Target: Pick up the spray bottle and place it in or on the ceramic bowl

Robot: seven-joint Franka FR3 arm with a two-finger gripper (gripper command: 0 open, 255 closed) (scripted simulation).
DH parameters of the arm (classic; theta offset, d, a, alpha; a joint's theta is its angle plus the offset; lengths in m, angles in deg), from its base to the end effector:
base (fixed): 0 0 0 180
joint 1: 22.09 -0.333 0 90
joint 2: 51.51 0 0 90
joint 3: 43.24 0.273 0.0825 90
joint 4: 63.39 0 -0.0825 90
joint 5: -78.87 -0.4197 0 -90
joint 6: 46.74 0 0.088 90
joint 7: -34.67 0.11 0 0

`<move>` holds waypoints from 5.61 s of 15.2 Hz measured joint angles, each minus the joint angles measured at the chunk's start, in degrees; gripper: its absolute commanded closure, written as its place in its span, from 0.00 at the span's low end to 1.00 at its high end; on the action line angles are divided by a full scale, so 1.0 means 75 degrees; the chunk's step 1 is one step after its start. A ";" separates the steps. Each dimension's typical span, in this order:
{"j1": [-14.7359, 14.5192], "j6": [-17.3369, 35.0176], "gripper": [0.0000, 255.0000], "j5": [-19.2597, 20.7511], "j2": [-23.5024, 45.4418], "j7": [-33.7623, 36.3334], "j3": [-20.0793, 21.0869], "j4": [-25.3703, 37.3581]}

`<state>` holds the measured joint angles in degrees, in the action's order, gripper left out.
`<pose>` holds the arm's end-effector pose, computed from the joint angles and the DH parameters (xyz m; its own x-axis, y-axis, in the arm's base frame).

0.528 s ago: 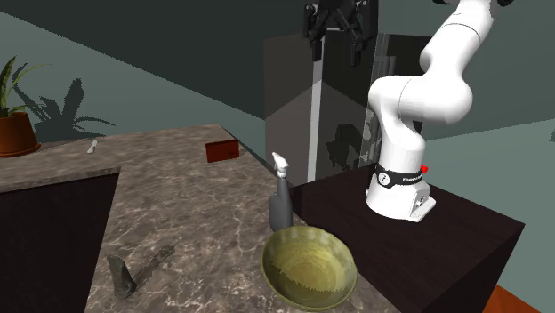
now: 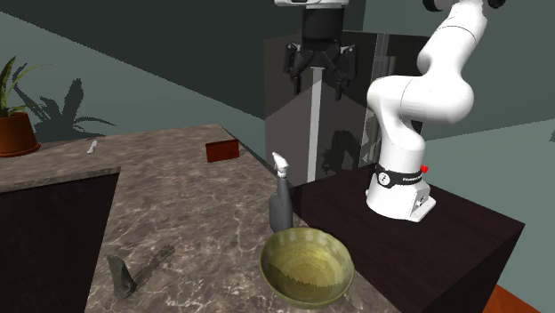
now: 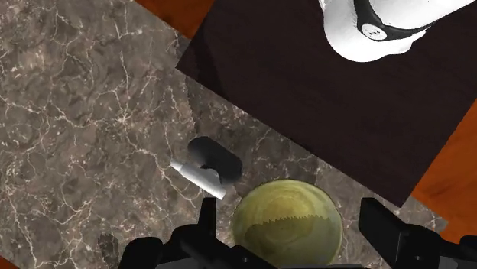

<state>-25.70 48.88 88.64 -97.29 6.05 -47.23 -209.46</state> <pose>0.3691 -0.0188 0.4719 0.8528 0.5060 -0.1293 0.5164 -0.8540 0.0634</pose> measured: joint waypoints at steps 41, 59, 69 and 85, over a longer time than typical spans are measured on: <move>-0.1198 0.4915 1.00 0.1519 0.1883 -0.5293 -0.2597 -0.1955; -0.1292 0.2642 1.00 0.1100 0.0829 -0.5468 -0.2133 -0.0725; -0.1364 0.1574 1.00 0.0892 0.0600 -0.5540 -0.1901 0.0112; -0.2463 0.0208 1.00 -0.0438 0.2217 -0.3561 -0.0017 0.2806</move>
<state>-44.17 50.44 85.35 -80.66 -20.65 -47.36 -188.42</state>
